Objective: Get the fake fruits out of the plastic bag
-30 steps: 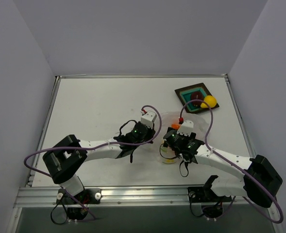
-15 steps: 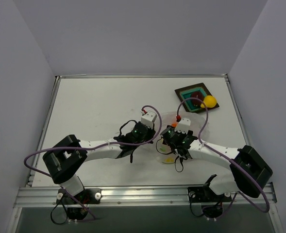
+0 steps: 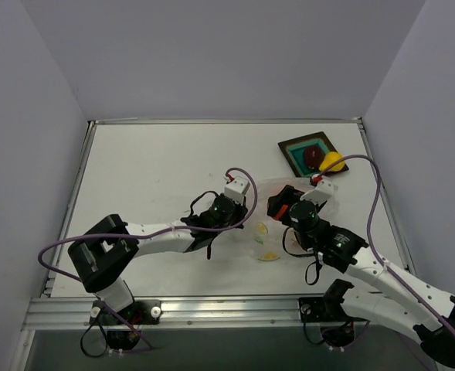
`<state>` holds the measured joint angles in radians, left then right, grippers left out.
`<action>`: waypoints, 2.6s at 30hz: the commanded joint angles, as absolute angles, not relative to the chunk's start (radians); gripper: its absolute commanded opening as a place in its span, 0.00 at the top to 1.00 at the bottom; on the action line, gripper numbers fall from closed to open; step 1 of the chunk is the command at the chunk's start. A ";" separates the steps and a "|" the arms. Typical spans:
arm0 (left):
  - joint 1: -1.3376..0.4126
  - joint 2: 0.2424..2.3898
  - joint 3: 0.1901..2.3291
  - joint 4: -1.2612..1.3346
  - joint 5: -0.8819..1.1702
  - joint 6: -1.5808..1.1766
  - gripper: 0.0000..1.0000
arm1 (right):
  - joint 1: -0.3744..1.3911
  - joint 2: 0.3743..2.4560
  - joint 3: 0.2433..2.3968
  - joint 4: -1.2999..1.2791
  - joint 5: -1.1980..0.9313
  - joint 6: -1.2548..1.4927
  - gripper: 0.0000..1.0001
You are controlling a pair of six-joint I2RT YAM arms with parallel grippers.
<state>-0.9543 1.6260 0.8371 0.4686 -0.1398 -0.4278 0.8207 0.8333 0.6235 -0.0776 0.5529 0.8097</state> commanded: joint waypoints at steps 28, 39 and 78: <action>-0.927 1.649 0.865 0.448 -0.230 -0.388 0.98 | 0.133 1.724 1.213 0.228 0.281 0.431 0.59; -0.930 1.638 0.853 0.471 -0.195 -0.364 0.98 | 0.132 1.882 1.250 0.288 0.272 0.434 0.57; -0.945 1.621 0.848 0.485 -0.163 -0.393 0.98 | 0.616 0.982 0.761 0.057 0.253 0.590 0.77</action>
